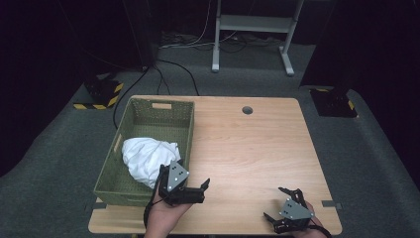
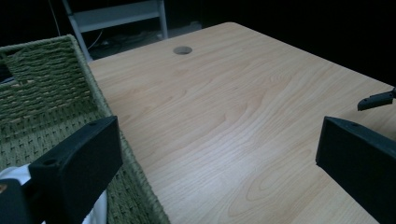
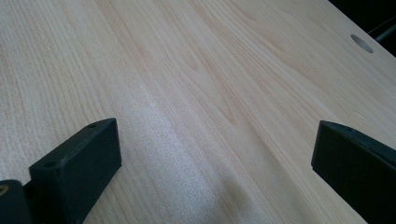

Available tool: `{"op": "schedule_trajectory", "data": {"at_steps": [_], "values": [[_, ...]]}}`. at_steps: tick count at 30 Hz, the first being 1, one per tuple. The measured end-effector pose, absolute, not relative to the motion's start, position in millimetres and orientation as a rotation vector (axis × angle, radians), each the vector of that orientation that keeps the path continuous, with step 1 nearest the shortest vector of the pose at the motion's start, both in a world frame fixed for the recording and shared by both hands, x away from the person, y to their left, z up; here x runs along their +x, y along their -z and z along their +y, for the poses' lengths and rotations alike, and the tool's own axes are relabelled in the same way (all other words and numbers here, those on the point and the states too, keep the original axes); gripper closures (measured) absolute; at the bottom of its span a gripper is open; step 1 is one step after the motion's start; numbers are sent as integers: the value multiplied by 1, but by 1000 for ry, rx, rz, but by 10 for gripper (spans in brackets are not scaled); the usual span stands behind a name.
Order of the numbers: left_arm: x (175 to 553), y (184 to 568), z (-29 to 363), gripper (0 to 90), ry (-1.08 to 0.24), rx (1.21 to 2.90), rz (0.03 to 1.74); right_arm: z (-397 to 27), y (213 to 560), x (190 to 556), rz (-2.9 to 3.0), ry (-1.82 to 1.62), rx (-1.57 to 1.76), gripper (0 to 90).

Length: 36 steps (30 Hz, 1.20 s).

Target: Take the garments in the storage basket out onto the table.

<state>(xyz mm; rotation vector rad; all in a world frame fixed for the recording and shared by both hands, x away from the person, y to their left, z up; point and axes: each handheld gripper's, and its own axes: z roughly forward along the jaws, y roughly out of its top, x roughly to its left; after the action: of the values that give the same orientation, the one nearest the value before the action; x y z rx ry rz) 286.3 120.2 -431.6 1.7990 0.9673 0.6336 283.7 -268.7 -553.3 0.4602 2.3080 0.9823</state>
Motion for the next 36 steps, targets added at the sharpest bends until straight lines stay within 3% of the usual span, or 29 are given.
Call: {"op": "schedule_trajectory", "data": {"at_steps": [36], "values": [[286, 424, 164, 8, -711, 1710, 1088, -269, 553, 284, 2308, -983, 457, 13]]}}
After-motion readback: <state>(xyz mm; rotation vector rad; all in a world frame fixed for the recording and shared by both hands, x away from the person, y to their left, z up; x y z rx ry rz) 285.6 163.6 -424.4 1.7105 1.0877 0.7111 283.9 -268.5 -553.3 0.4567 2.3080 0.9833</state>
